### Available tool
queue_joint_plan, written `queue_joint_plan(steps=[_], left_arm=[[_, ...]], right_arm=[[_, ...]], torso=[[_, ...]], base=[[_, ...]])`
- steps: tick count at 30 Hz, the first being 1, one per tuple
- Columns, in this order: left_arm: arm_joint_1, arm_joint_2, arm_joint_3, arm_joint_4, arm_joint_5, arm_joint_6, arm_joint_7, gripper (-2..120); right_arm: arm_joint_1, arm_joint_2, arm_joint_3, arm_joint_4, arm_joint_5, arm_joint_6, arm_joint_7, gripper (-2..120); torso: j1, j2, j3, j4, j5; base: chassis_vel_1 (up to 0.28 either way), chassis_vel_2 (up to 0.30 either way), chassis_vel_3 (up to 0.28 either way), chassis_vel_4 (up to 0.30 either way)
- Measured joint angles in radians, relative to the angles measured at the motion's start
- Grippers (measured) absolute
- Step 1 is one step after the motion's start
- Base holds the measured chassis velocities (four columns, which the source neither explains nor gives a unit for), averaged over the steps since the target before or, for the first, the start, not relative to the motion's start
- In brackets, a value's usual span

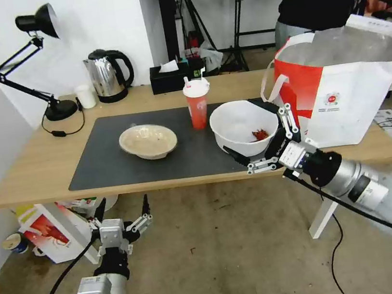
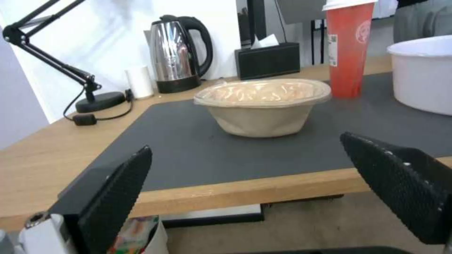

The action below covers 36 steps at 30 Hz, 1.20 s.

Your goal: Pick up the trash from the table and place it into the takeout bag.

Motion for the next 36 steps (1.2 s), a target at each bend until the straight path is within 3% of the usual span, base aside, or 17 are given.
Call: queue_joint_plan(steps=[2,13,20,29,36], left_arm=[[0.0,0.0,0.0,0.0,0.0,0.0,0.0,100],[0.0,0.0,0.0,0.0,0.0,0.0,0.0,100],[0.0,0.0,0.0,0.0,0.0,0.0,0.0,100],[0.0,0.0,0.0,0.0,0.0,0.0,0.0,100],[0.0,0.0,0.0,0.0,0.0,0.0,0.0,100]], right_arm=[[0.028,-0.044,-0.005,-0.002,0.005,0.016,-0.011,100],[0.038,-0.069,-0.007,-0.004,0.037,0.01,-0.029,100],[0.04,-0.162,-0.004,0.003,0.284,-0.124,-0.133,100],[0.062,-0.187,-0.017,0.001,0.362,-0.182,-0.163,100],[0.213,-0.248,-0.118,-0.031,0.579,-0.416,-0.237,100]], torso=[[0.0,0.0,0.0,0.0002,-0.0008],[0.0,0.0,0.0,0.0,0.0001],[0.0,0.0,0.0,0.0,-0.0001],[0.0,0.0,0.0,-0.0002,0.0001],[0.0,0.0,0.0,0.0001,-0.0002]], base=[[0.0,0.0,0.0,0.0],[0.0,0.0,0.0,0.0],[0.0,0.0,0.0,0.0],[0.0,0.0,0.0,0.0],[0.0,0.0,0.0,0.0]])
